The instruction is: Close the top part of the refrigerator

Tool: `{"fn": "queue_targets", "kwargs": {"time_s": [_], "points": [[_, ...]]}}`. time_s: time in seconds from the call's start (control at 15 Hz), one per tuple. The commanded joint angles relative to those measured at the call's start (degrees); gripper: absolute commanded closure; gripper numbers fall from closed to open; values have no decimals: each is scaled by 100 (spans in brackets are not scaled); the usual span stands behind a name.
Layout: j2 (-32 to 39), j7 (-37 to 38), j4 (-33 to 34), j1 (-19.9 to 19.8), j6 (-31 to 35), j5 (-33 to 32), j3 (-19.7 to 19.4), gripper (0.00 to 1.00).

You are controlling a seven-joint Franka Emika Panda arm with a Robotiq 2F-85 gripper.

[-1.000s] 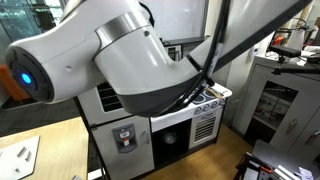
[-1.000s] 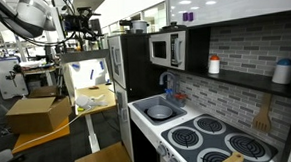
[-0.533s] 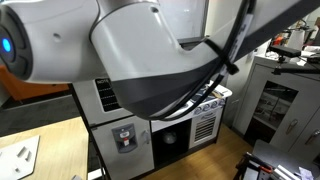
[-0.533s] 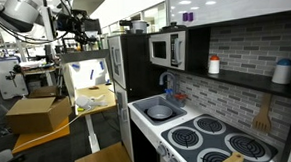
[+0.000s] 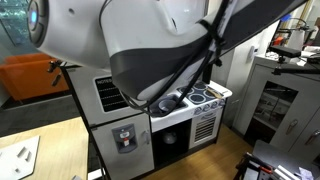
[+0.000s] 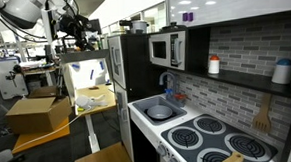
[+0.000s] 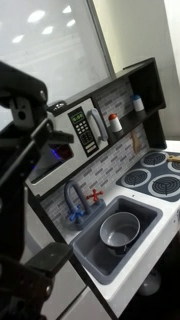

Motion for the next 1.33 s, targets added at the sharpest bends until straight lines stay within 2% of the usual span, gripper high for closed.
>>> {"fn": "queue_targets", "kwargs": {"time_s": [0.0, 0.67, 1.27], "points": [[-188, -1, -24, -108, 190, 514, -67, 0], [-672, -48, -278, -353, 423, 1567, -326, 0], [-1556, -61, -1222, -635, 603, 2462, -533, 0]]}}
